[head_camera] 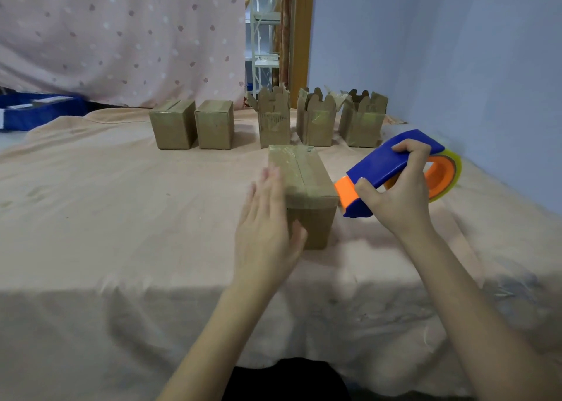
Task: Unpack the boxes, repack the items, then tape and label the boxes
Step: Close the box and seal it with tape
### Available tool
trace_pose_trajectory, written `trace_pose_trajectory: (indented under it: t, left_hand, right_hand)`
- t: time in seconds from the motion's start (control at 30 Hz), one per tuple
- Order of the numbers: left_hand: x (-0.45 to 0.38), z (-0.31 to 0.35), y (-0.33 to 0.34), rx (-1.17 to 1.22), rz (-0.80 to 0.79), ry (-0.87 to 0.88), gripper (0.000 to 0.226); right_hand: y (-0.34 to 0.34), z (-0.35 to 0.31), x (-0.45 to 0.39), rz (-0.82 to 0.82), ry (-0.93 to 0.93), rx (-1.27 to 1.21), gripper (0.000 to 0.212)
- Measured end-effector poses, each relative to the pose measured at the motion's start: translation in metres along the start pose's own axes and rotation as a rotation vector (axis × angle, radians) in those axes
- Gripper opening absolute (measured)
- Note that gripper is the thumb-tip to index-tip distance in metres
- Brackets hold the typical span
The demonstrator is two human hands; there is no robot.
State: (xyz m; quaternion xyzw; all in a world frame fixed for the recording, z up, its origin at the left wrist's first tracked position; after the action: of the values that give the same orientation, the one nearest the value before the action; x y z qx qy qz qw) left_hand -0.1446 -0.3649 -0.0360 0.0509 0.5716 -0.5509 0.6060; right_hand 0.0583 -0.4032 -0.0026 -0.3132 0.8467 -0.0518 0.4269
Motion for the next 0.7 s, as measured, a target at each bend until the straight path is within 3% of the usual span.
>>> trace_pose_trajectory:
  t: [0.07, 0.17, 0.33, 0.57, 0.7]
  left_hand:
    - [-0.014, 0.005, 0.007, -0.213, -0.003, 0.255, 0.062]
    - [-0.018, -0.001, 0.013, -0.328, -0.029, 0.425, 0.044]
    - [-0.028, 0.008, 0.011, -0.405, -0.125, 0.475, 0.053]
    - [-0.041, 0.025, 0.034, -0.391, -0.200, 0.572, 0.026]
    - [-0.043, 0.016, 0.042, -0.377, -0.206, 0.593, 0.043]
  right_hand:
    - [0.000, 0.001, 0.000, -0.002, -0.004, -0.002, 0.076]
    - [-0.003, 0.001, 0.000, 0.000, 0.013, -0.023, 0.076]
    - [-0.005, 0.005, 0.004, 0.002, 0.030, -0.040, 0.075]
    - [-0.012, 0.015, 0.004, 0.100, 0.049, -0.129, 0.068]
    - [-0.008, 0.016, 0.002, 0.113, 0.042, -0.131, 0.063]
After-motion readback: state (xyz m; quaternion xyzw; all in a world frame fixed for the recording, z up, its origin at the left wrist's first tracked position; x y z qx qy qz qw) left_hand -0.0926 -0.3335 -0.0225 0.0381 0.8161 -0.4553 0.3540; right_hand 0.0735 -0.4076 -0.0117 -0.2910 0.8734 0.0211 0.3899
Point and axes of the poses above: each hand's wrist, its own x-axis away from the middle knuckle, its own y-axis out of the palm, z = x × y, the point moved 5 cm from there along -x, towards the middle knuckle, and after that the axes turned 3 degrees about -y, right-handed, at the moved point
